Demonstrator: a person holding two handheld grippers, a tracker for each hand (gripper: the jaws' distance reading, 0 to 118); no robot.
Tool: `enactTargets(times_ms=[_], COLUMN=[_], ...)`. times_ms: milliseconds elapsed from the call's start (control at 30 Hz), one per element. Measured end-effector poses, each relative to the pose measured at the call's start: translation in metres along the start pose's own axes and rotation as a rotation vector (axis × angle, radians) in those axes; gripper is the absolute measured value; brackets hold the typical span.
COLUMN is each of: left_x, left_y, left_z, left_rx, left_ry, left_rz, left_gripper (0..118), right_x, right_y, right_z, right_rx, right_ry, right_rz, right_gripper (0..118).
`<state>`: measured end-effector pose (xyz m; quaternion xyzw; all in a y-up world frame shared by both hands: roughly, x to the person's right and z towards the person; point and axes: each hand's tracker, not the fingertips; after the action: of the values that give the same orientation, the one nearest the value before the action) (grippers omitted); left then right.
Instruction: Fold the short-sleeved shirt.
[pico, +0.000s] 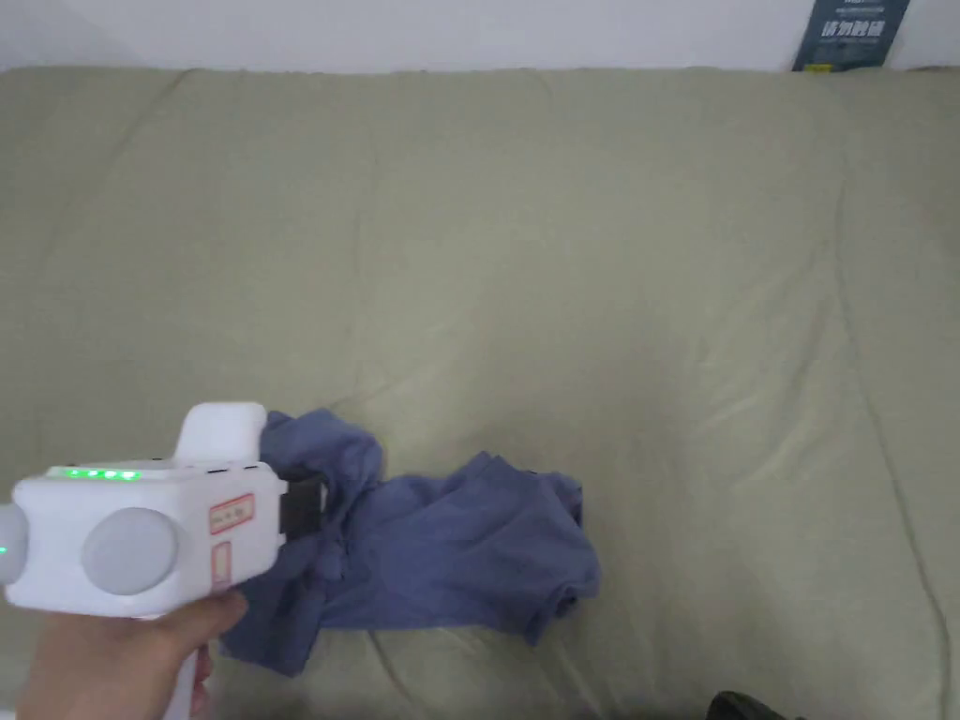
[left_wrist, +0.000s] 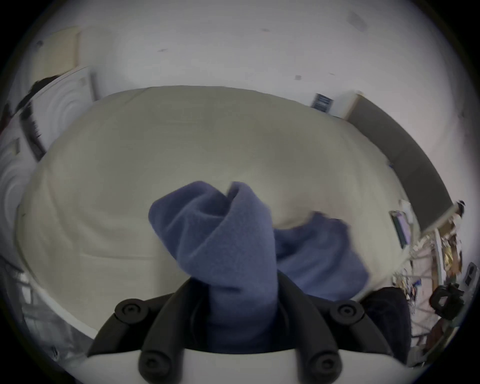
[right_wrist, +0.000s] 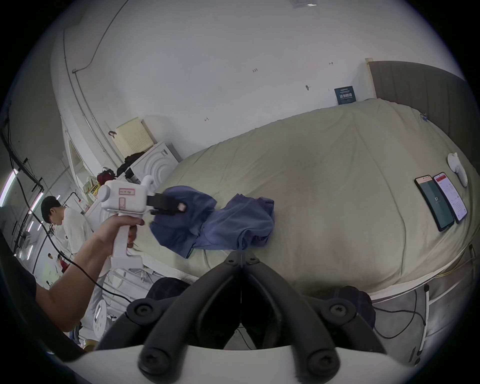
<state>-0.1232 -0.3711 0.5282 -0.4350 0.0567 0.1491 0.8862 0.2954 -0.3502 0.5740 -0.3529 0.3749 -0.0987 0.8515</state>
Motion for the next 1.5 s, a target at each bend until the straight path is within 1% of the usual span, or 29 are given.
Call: enactTargets(times_ms=[67,167,200,233,267,300,333,367,400,433,567,633,667,733,767,800,833,867,900,967,1000,1100,1167,1233,1300,1333,1400,1467,1500], left_x=[0.043,0.083,0.088,0.089,0.086,0.081,0.073,0.066,0.061,0.055,0.015,-0.001,-0.009,-0.023,-0.023,-0.020,-0.014,-0.003,0.002,0.031,0.048,0.082,0.090,0.088,0.085,0.084,0.074,0.055,0.045], left_y=[-0.003,-0.014,-0.016,-0.020,-0.020,-0.018,-0.014,-0.011,-0.007,-0.003,0.004,-0.002,-0.007,-0.018,-0.023,-0.028,-0.033,-0.037,-0.042,-0.045,-0.042,-0.032,-0.027,-0.022,-0.019,-0.019,-0.027,-0.038,-0.043], left_z=[-0.023,-0.067,-0.078,-0.087,-0.092,-0.090,-0.084,-0.075,-0.065,-0.054,0.009,0.029,0.030,0.021,0.011,0.002,-0.008,-0.019,-0.036,-0.061,-0.075,-0.120,-0.147,-0.154,-0.127,-0.110,-0.063,-0.022,-0.006], left_rx=[-0.040,-0.121,-0.138,-0.144,-0.136,-0.107,-0.089,-0.068,-0.044,-0.018,0.195,0.275,0.267,0.165,0.092,0.031,0.001,-0.043,-0.091,-0.090,-0.097,-0.086,-0.067,-0.094,-0.096,-0.072,-0.008,0.017,0.014], left_ry=[-0.076,-0.115,-0.092,-0.064,-0.023,-0.061,-0.127,-0.231,-0.294,-0.322,-0.390,-0.355,-0.328,-0.268,-0.233,-0.201,-0.184,-0.192,-0.239,-0.469,-0.495,-0.503,-0.444,-0.441,-0.459,-0.475,-0.463,-0.457,-0.437], left_rz=[-0.036,-0.084,-0.075,-0.072,-0.054,0.007,0.068,0.144,0.198,0.217,0.343,0.384,0.393,0.397,0.385,0.379,0.374,0.396,0.415,0.441,0.457,0.410,0.418,0.420,0.366,0.272,0.157,0.122,0.128], left_gripper=[12,12,12,20,35,57,87,106,115,117,117,117,117,116,112,96,54,26,23,23,23,23,23,23,23,23,23,23,23], right_x=[0.005,0.014,0.017,0.020,0.022,0.025,0.027,0.029,0.033,0.035,0.037,0.037,0.037,0.036,0.035,0.035,0.035,0.035,0.035,0.036,0.036,0.037,0.037,0.036,0.034,0.032,0.026,0.023,0.025], right_y=[-0.001,-0.004,-0.005,-0.005,-0.005,-0.005,-0.005,-0.005,-0.006,-0.007,-0.008,-0.010,-0.010,-0.011,-0.010,-0.010,-0.010,-0.010,-0.009,-0.009,-0.009,-0.006,-0.004,-0.002,0.003,0.007,0.018,0.032,0.038], right_z=[0.007,0.017,0.020,0.023,0.025,0.029,0.031,0.032,0.032,0.031,0.026,0.024,0.023,0.021,0.020,0.019,0.018,0.018,0.018,0.018,0.018,0.019,0.021,0.023,0.017,0.011,-0.014,-0.054,-0.079], right_rx=[0.019,0.041,0.048,0.053,0.057,0.064,0.070,0.073,0.076,0.076,0.073,0.078,0.079,0.077,0.074,0.070,0.068,0.067,0.066,0.065,0.064,0.052,0.044,0.038,0.020,0.007,-0.013,-0.043,-0.059], right_ry=[-0.002,-0.028,-0.043,-0.051,-0.054,-0.059,-0.061,-0.060,-0.057,-0.055,-0.049,-0.038,-0.031,-0.024,-0.021,-0.019,-0.017,-0.017,-0.019,-0.030,-0.034,-0.054,-0.071,-0.083,-0.068,-0.047,0.023,0.103,0.143], right_rz=[-0.008,-0.003,0.000,-0.001,-0.002,-0.003,-0.004,-0.006,-0.009,-0.011,-0.019,-0.035,-0.046,-0.053,-0.050,-0.047,-0.045,-0.045,-0.045,-0.047,-0.049,-0.048,-0.044,-0.044,-0.054,-0.059,-0.045,-0.056,-0.095], right_gripper=[0,0,0,0,0,0,0,0,0,0,0,0,0,0,0,0,0,0,0,0,0,0,0,0,0,0,0,0,0])
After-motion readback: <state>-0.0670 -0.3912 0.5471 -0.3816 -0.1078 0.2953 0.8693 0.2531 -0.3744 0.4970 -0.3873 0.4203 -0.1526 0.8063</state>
